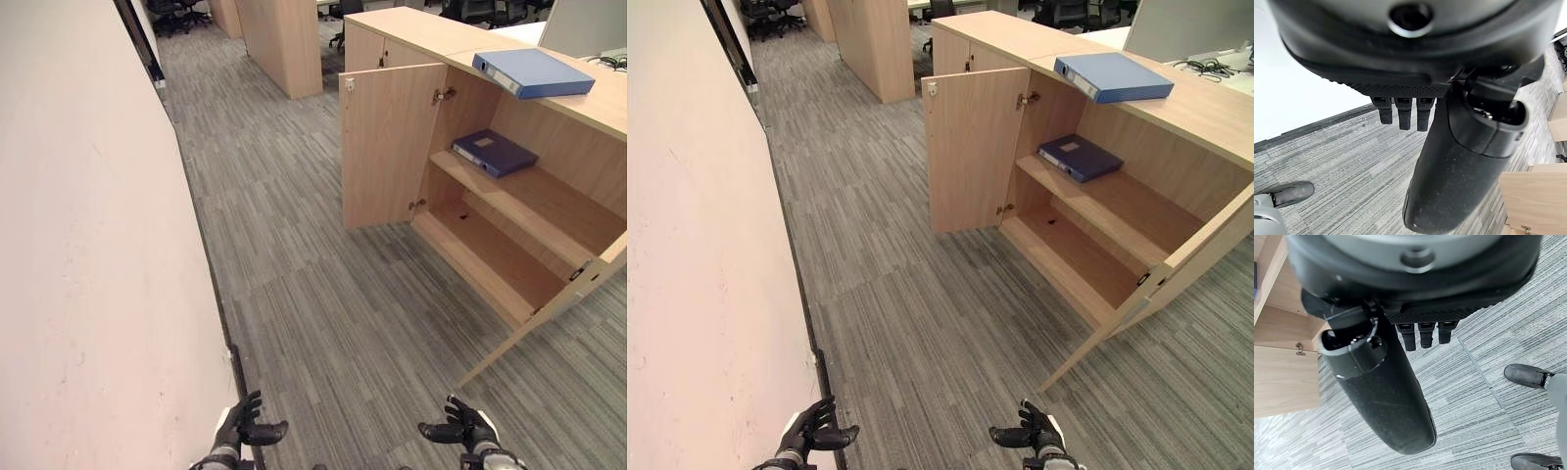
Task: Put the empty folder in the office cabinet
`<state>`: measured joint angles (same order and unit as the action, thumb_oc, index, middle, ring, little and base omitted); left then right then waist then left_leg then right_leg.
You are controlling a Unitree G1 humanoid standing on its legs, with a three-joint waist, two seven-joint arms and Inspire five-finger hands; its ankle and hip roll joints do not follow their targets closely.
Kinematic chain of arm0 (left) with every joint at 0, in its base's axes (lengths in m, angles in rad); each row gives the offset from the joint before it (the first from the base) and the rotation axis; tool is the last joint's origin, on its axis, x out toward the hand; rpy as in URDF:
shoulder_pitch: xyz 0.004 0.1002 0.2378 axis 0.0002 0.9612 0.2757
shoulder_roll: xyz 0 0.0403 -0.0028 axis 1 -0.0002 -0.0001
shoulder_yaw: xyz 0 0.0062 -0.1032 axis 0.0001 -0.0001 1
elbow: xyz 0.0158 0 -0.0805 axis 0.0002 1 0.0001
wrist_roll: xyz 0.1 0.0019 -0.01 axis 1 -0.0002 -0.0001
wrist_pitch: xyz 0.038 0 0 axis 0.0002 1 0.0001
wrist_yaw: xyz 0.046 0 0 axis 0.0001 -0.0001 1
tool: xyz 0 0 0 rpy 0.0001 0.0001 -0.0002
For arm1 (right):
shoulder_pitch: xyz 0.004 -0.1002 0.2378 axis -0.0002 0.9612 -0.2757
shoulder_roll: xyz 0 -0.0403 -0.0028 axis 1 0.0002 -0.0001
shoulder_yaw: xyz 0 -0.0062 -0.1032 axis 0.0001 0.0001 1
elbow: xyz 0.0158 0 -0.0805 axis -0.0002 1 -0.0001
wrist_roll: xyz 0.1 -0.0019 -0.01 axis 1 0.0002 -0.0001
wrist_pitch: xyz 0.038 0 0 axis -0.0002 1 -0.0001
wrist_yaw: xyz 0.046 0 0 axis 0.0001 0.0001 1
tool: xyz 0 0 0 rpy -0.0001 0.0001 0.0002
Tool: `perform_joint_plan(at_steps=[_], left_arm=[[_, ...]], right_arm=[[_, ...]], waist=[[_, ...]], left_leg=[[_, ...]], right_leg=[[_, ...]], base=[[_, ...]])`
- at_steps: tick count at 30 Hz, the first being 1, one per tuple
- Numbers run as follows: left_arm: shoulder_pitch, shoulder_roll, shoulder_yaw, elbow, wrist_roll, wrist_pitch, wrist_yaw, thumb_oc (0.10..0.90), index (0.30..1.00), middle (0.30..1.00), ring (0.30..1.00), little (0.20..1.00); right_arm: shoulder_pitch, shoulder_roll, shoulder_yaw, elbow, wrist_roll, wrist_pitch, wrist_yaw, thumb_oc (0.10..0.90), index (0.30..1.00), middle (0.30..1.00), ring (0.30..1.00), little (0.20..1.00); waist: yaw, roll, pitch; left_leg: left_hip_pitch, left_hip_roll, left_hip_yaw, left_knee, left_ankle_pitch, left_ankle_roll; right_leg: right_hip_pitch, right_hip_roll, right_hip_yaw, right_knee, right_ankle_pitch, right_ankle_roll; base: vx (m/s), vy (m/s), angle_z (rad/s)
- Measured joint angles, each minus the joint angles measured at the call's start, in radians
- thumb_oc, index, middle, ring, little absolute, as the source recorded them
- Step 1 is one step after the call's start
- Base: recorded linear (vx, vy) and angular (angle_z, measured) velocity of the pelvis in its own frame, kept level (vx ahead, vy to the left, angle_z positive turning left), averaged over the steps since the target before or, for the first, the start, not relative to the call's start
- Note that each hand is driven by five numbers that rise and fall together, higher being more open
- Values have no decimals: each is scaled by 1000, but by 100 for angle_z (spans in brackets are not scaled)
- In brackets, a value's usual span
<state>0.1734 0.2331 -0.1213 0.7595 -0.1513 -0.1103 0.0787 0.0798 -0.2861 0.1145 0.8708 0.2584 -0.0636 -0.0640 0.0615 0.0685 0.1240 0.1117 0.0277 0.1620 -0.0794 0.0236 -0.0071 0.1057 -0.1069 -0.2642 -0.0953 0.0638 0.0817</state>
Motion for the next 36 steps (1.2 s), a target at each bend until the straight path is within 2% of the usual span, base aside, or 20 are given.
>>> perform_joint_plan(at_steps=[6,8,9,10,11,13,17,19,22,24,25,26,27,28,30,32,33,34,35,36], left_arm=[[-5,2,1,17,-2,0,3,800,900,900,900,900],[-45,19,0,18,-3,0,3,800,900,900,900,900],[-41,19,2,18,-4,0,1,800,900,900,900,900],[-59,20,2,19,-4,0,-3,800,900,900,900,900],[-95,23,6,28,-6,-1,-1,800,900,900,900,900],[-80,22,-3,41,-10,1,-4,800,900,900,900,900],[-102,20,-13,74,-12,1,-4,800,900,900,900,900],[-135,7,-25,111,-12,2,-3,800,900,900,900,900],[-160,-6,-17,154,-46,4,1,800,900,900,900,900],[-160,-19,7,146,-61,3,4,800,900,900,900,900],[-158,-42,18,150,-61,3,7,800,900,900,900,900],[-139,-45,23,139,-61,-2,7,800,900,900,900,900],[-151,43,29,101,-64,-7,20,800,900,900,900,900],[-166,61,38,105,-66,-1,27,800,900,900,900,900],[-167,78,57,132,-70,0,28,800,900,900,900,900],[-133,46,114,158,-71,12,43,800,900,900,900,900],[-126,35,112,159,-72,18,38,800,900,900,900,900],[-132,49,119,158,-77,17,39,800,900,900,900,900],[-133,50,129,155,-80,10,48,800,900,900,900,900],[-142,59,125,169,-71,15,44,800,900,900,900,900]], right_arm=[[-4,-1,4,3,1,-1,0,800,900,900,900,900],[-17,0,14,16,1,-2,2,800,900,900,900,900],[-22,-4,13,19,1,-4,2,800,900,900,900,900],[-25,-5,8,23,2,-8,1,800,900,900,900,900],[-47,-1,8,47,17,-5,1,800,900,900,900,900],[-51,-4,4,47,22,-12,-2,800,900,900,900,900],[-52,-3,-10,51,30,-12,-10,800,900,900,900,900],[-71,-10,-8,97,39,-3,-15,800,900,900,900,900],[-109,-9,-4,134,40,0,-22,800,900,900,900,900],[-129,-19,19,126,40,-2,-24,800,900,900,900,900],[-129,-47,40,117,40,-5,-23,800,900,900,900,900],[-128,-59,43,118,39,-3,-20,800,900,900,900,900],[-132,18,49,119,40,3,-29,800,900,900,900,900],[-139,39,45,115,40,-4,-26,800,900,900,900,900],[-139,71,46,118,39,0,-29,800,900,900,900,900],[-153,95,68,116,39,-12,-23,800,900,900,900,900],[-146,99,63,118,39,-15,-21,800,900,900,900,900],[-147,125,59,133,40,-11,-22,800,900,900,900,900],[-148,150,58,152,41,-7,-23,800,900,900,900,900],[-155,158,60,158,43,3,-17,800,900,900,900,900]], waist=[[5,1,4],[33,-31,25],[43,-26,28],[40,-32,41],[52,-58,81],[44,-48,93],[48,-64,112],[60,-50,143],[106,-31,162],[112,-32,164],[129,17,155],[140,61,136],[178,-74,149],[156,-83,159],[175,-112,152],[218,-133,126],[216,-133,125],[220,-180,135],[232,-221,126],[228,-222,126]], left_leg=[[-22,19,0,25,5,-19],[-85,23,-16,131,-2,-41],[-104,30,-29,170,-4,-52],[-158,36,-44,268,-14,-66],[-242,44,-60,460,0,-113],[-285,104,-65,540,5,-120],[-325,165,-36,303,54,-152],[-323,185,-68,35,104,-191],[-351,232,-71,-6,105,-202],[-330,213,-60,53,59,-183],[-306,245,-70,59,-28,-172],[-278,286,-85,51,-35,-198],[-275,219,-52,105,66,-195],[-321,219,-65,206,74,-171],[-395,237,-76,337,46,-154],[-456,269,-119,331,27,-152],[-464,264,-117,339,79,-160],[-468,228,-104,373,86,-158],[-473,193,-76,397,38,-132],[-474,189,-66,428,23,-113]], right_leg=[[-13,20,0,0,-7,-12],[-25,14,5,0,-7,-44],[-24,32,0,7,-10,-48],[-26,34,1,16,-19,-65],[-7,11,-1,9,-18,-94],[24,38,-8,1,-23,-114],[3,31,-1,0,-38,-132],[5,33,7,1,-38,-131],[5,34,74,0,-49,-115],[6,2,152,-1,-81,-83],[-4,49,159,81,-94,-50],[-41,93,142,294,-181,-17],[-82,33,141,501,-392,-25],[-12,33,112,437,-403,-51],[27,27,149,388,-409,-52],[22,-10,229,368,-423,-15],[53,-27,228,334,-422,15],[75,-74,230,304,-404,37],[90,-104,234,272,-349,46],[89,-110,228,280,-285,57]], base=[[4,-97,1],[15,-137,1],[25,-117,12],[130,-85,28],[175,-51,18],[212,-25,10],[299,61,8],[310,93,13],[365,128,-44],[337,132,-85],[308,142,-87],[311,169,-92],[573,382,-23],[553,422,13],[413,348,-2],[295,309,-96],[404,468,-56],[239,293,-2],[205,298,-3],[211,439,3]])
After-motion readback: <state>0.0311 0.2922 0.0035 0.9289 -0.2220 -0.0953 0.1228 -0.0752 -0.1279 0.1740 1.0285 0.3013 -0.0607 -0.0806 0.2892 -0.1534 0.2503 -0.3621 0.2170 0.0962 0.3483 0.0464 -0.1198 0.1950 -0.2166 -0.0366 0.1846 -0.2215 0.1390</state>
